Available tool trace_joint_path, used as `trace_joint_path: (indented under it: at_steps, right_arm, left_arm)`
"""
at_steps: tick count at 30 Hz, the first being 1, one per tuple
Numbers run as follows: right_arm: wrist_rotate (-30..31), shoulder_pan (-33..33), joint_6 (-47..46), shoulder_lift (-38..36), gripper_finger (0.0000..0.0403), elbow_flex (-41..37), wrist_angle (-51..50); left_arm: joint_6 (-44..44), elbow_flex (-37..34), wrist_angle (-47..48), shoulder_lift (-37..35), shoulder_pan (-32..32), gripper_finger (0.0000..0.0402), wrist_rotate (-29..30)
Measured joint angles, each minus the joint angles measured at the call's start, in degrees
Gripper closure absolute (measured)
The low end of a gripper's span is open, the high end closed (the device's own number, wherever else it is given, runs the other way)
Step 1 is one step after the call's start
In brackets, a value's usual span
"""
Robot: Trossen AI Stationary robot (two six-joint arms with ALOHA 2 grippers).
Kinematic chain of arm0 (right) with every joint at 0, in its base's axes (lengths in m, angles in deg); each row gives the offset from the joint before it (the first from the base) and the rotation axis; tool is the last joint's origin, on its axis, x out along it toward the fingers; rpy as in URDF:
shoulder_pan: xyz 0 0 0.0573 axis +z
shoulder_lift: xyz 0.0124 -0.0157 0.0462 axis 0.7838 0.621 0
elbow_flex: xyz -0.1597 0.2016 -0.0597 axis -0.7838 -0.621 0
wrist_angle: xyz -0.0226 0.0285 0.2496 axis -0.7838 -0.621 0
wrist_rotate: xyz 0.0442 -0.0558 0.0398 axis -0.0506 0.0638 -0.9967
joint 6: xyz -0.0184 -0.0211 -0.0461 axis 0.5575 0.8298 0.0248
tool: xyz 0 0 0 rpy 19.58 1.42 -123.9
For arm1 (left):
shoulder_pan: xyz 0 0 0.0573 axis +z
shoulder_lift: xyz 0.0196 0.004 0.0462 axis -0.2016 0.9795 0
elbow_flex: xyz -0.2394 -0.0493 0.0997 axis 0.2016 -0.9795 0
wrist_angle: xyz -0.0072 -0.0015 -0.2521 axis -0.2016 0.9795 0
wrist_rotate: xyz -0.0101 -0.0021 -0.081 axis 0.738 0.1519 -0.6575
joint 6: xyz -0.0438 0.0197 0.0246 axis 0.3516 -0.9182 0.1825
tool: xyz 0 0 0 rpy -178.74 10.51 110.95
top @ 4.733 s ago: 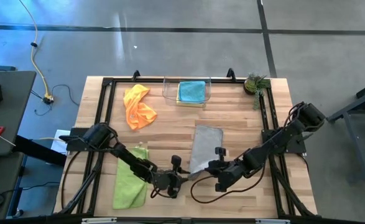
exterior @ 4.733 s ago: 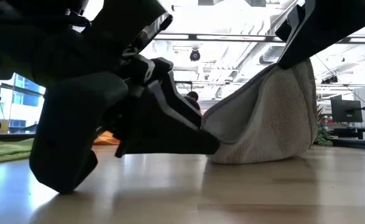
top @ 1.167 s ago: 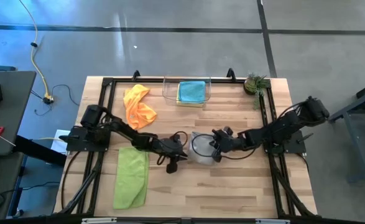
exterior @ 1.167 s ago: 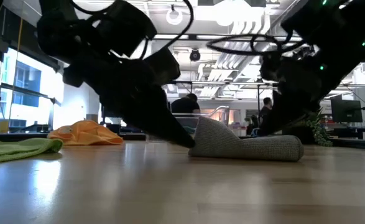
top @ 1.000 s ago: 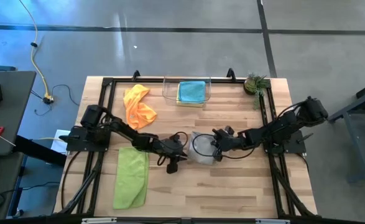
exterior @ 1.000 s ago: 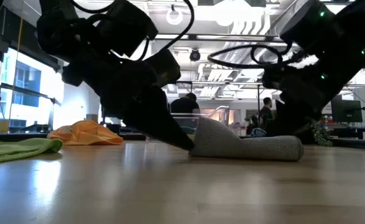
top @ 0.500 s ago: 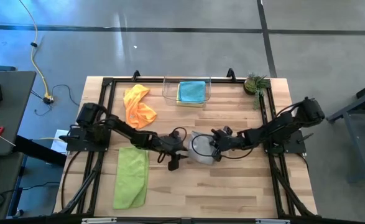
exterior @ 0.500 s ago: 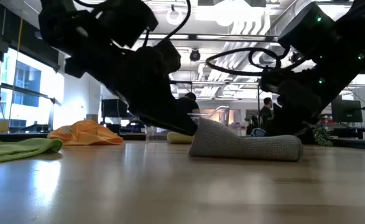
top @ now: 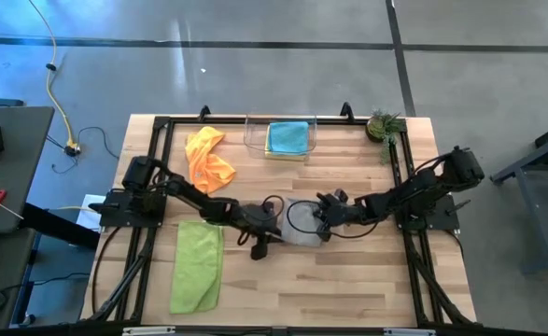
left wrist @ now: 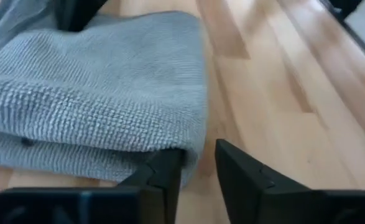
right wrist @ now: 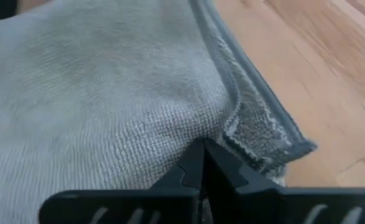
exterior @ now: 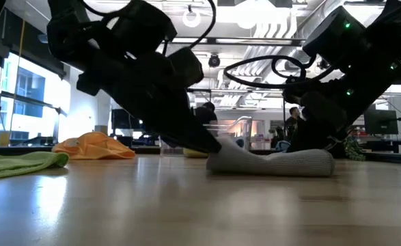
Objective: Fold microfiber towels
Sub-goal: Fold the gray towel on the table
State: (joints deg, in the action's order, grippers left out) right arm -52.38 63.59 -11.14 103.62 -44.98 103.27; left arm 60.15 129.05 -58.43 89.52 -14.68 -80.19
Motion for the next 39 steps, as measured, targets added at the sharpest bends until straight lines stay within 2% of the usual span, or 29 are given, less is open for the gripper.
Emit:
trace_joint_path:
  at_steps: [7,10,17,24,27,30,35,39]
  right_arm:
    - [0.33,-1.09,-3.4,-0.11,0.0403,0.09,-1.84]
    - [0.06,-1.09,-3.4,-0.11,0.0403,0.08,-2.0]
    - [-0.4,-1.11,-3.45,-0.09,0.0402,0.02,-2.16]
    - [-0.9,-1.11,-2.7,-0.29,0.0402,0.01,-1.38]
    - [-1.38,-1.11,-1.7,-2.05,0.0393,0.64,-2.93]
    - [-1.6,-0.93,0.54,-5.38,0.0368,1.91,-3.16]
    - [-1.42,0.84,1.14,-10.27,0.0324,2.23,-4.69]
    - [-1.2,4.22,0.54,-9.62,0.0327,2.29,-2.57]
  left_arm:
    - [-3.44,0.04,3.05,-0.04,-2.14,0.0389,2.41]
    - [-1.69,0.04,5.15,-0.04,-2.43,0.0398,5.12]
    - [-1.49,0.0,13.23,-3.62,-1.03,0.0342,5.26]
    - [-5.88,-0.02,22.12,-12.74,0.97,0.0275,3.49]
    - [-8.09,0.01,17.69,-14.32,2.27,0.0271,-0.88]
    - [-8.98,0.04,11.67,-12.8,3.9,0.0285,-4.21]
    - [-9.35,0.09,3.2,-7.76,7.07,0.0331,-4.37]
    - [-9.11,1.09,0.1,-2.61,9.34,0.0371,-4.37]
